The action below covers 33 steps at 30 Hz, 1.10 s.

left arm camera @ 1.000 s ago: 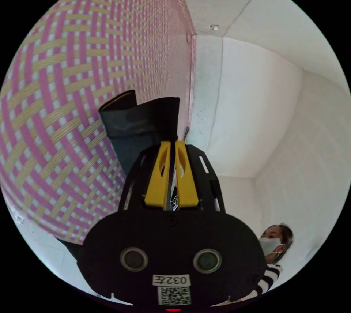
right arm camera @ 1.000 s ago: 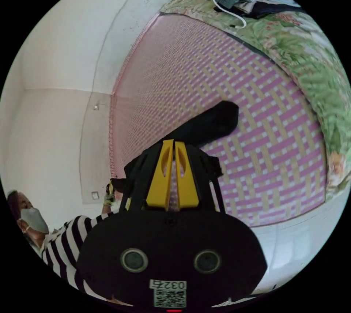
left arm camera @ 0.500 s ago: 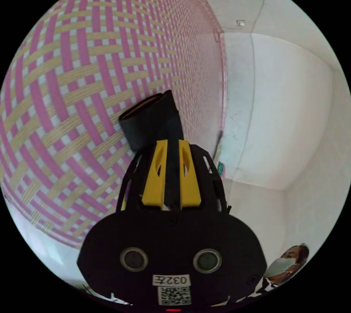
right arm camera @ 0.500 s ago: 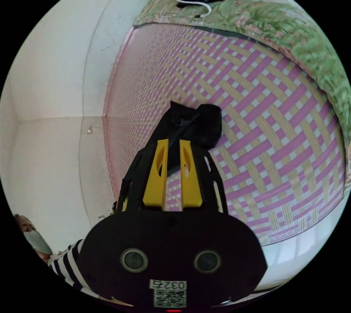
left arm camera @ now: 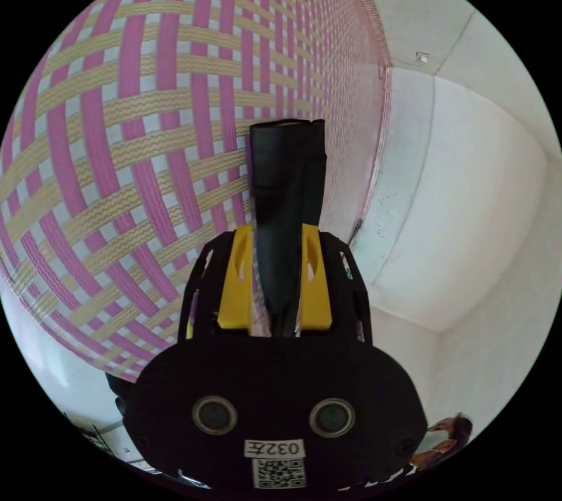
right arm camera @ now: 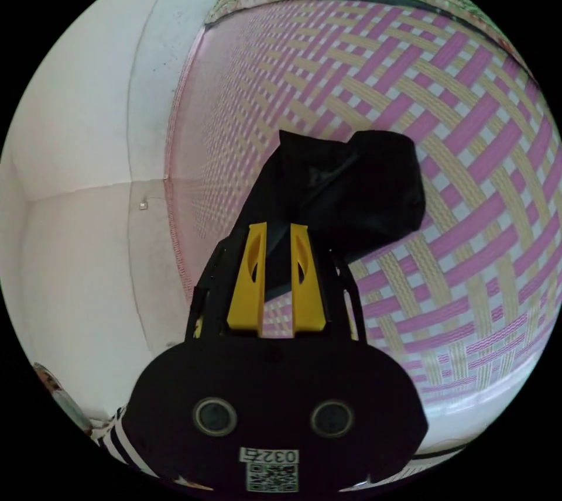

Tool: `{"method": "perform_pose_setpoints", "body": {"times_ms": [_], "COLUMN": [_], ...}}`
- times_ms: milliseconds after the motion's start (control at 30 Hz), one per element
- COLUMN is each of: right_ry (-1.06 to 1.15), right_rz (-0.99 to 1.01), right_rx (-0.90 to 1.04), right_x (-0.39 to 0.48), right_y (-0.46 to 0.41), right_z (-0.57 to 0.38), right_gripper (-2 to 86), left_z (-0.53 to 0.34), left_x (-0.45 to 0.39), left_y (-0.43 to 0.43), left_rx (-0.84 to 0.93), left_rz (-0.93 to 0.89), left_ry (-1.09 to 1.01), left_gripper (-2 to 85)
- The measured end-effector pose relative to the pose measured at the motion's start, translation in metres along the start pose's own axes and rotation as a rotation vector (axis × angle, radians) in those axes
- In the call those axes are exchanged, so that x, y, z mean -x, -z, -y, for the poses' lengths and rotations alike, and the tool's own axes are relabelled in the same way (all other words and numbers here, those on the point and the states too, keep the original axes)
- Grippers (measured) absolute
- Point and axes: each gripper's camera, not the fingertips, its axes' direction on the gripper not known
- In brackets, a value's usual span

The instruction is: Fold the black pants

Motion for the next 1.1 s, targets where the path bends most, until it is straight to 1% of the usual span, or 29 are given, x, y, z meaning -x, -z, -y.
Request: {"method": "perform_pose_setpoints", "body": {"times_ms": [67, 100, 233, 333, 433, 533, 600, 700, 800, 867, 933, 1033, 1100], "right_ry": [-0.009, -0.007, -0.013, -0.012, -0.006, -0.017, -0.010, 0.025, 0.074, 0.134, 0.176, 0.232, 0.247], "right_rz": [-0.086, -0.094, -0.032, -0.032, -0.002, 0.035, 0.073, 0.061, 0.077, 0.058, 0.032, -0.026, -0.043], "right_rx": [0.032, 0.032, 0.033, 0.040, 0.000, 0.049, 0.057, 0.056, 0.037, 0.043, 0.046, 0.062, 0.072], "right_x": [0.012, 0.014, 0.020, 0.022, 0.022, 0.013, 0.011, 0.017, 0.031, 0.046, 0.057, 0.069, 0.072], "right_y": [-0.013, -0.015, -0.027, -0.033, -0.025, -0.030, -0.034, -0.038, -0.034, -0.029, -0.025, -0.024, -0.025], "right_z": [0.004, 0.004, 0.005, 0.002, -0.004, -0.002, -0.001, -0.001, -0.003, -0.003, -0.002, -0.002, -0.002], "right_gripper": [6.7, 6.7, 6.5, 6.5, 6.5, 6.4, 5.4, 0.9, -0.2, -0.6, -0.7, -0.7, -0.7], "left_z": [0.001, 0.001, 0.007, 0.007, 0.002, 0.005, 0.004, 0.001, 0.000, -0.004, -0.007, -0.010, -0.010], "left_x": [-0.010, -0.012, -0.017, -0.016, -0.019, -0.019, -0.018, -0.025, -0.039, -0.055, -0.068, -0.074, -0.069], "left_y": [-0.005, -0.006, -0.015, -0.019, -0.016, -0.016, -0.015, -0.013, -0.015, -0.014, -0.015, -0.022, -0.026], "left_rx": [-0.017, -0.020, -0.015, -0.010, -0.019, 0.011, -0.003, -0.027, -0.032, -0.053, -0.069, -0.040, -0.014], "left_rz": [0.053, 0.070, 0.079, 0.054, 0.005, 0.021, 0.026, 0.118, 0.234, 0.383, 0.455, 0.514, 0.503], "left_ry": [0.003, 0.010, 0.015, 0.029, 0.017, 0.005, 0.020, 0.021, -0.009, -0.049, -0.105, -0.142, -0.132], "left_gripper": [9.0, 9.0, 9.1, 9.5, 10.2, 10.2, 9.8, 7.8, 4.9, 4.3, 4.1, 4.1, 3.9]}}
